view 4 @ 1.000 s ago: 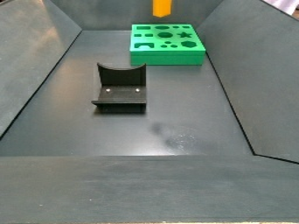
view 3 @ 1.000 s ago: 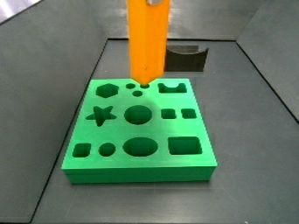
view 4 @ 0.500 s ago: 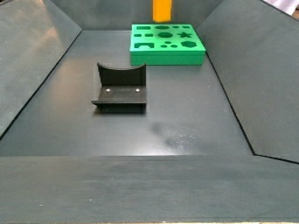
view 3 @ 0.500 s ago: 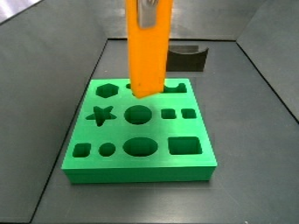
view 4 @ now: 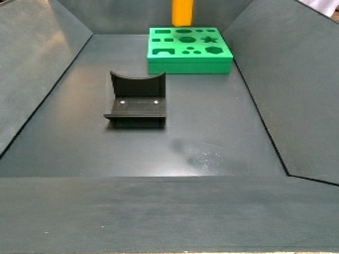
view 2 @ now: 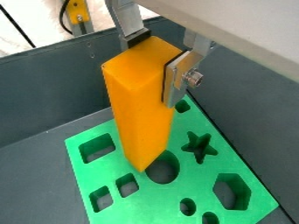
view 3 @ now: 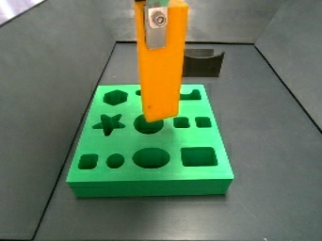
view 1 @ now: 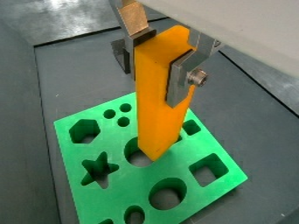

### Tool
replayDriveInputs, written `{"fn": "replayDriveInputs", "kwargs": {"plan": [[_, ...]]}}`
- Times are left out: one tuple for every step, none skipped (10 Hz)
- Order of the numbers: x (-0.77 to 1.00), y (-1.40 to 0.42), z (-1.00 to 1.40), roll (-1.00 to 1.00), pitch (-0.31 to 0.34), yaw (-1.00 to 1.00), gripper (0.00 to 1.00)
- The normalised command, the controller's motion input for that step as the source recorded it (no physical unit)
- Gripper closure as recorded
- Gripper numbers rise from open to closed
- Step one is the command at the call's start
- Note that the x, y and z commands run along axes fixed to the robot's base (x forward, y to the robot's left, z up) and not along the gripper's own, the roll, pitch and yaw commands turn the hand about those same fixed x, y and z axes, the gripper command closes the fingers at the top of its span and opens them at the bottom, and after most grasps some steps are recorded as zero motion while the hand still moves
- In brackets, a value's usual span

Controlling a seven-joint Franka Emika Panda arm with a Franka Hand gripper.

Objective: Pick up the rectangle object. Move up. Move to above the board. Insert the rectangle object.
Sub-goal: Insert the rectangle object.

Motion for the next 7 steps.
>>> {"fn": "replayDriveInputs", "kwargs": {"plan": [[0.37,-0.34,0.0,0.03,0.0,-0.19,1.0],[0.46,-0.39,0.0,0.04,0.0,-0.26,1.0],[0.48,-0.39,0.0,0.03,0.0,-0.29,1.0],[0.48,-0.37,0.0,0.05,0.0,-0.33,1.0],[0.44,-0.25,-0.02,0.04,0.0,-0.49,1.0],[0.39,-0.14,-0.03,0.02,0.0,-0.51,1.0],[0.21,0.0,-0.01,0.03,0.0,-0.29,1.0]]}}
